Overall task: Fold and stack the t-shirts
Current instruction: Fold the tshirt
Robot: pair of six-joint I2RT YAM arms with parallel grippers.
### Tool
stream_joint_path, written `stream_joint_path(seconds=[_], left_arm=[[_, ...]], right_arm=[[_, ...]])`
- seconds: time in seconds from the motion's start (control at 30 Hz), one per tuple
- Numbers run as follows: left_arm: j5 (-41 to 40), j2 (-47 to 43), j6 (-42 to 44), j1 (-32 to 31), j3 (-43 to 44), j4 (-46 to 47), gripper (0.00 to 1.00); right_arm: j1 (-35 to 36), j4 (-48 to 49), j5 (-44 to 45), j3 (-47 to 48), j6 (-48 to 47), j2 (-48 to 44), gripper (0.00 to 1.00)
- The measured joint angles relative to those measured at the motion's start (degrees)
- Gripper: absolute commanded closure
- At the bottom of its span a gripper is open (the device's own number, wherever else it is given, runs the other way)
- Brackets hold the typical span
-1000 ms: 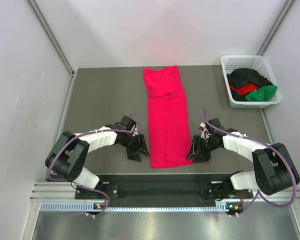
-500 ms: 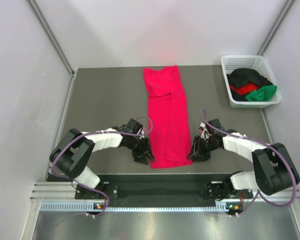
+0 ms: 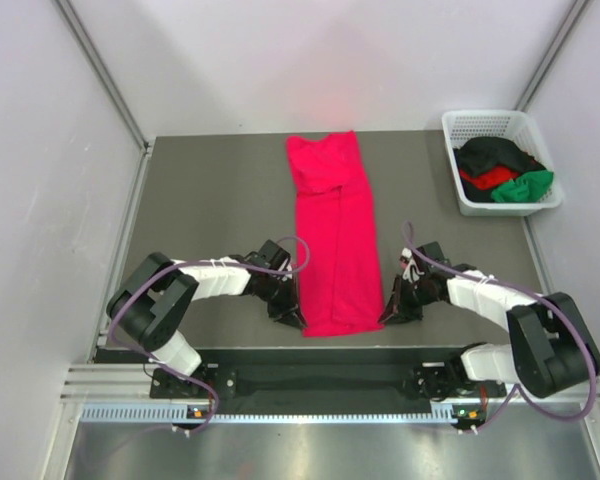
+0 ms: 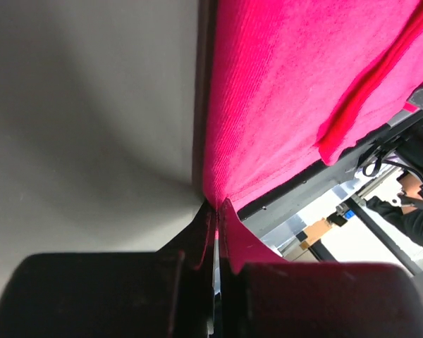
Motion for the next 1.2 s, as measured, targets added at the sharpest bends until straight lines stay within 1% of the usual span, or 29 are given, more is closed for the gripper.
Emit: stream_joint_path(seconds=[0.3, 0.57, 0.93, 1.2], left_arm=[[-1.7, -0.1, 1.9, 0.5, 1.4, -2.0, 1.00], [-6.4, -1.7, 6.6, 6.0, 5.6, -4.9, 1.00], [-6.4, -2.7, 9.7, 6.8, 11.4, -5.9, 1.00], [-6.6, -3.2, 12.3, 8.2, 19.8, -7.2, 1.00]], right_arm=[[0.0, -4.3, 2.9, -0.3, -2.5, -8.4, 1.00], [0.0, -6.7, 3.3, 0.4, -5.6, -11.4, 1.00], [-0.6, -6.6, 0.3, 6.2, -8.4, -11.7, 1.00], [-4.0, -4.9, -0.9, 13.4, -9.0, -8.1, 1.00]])
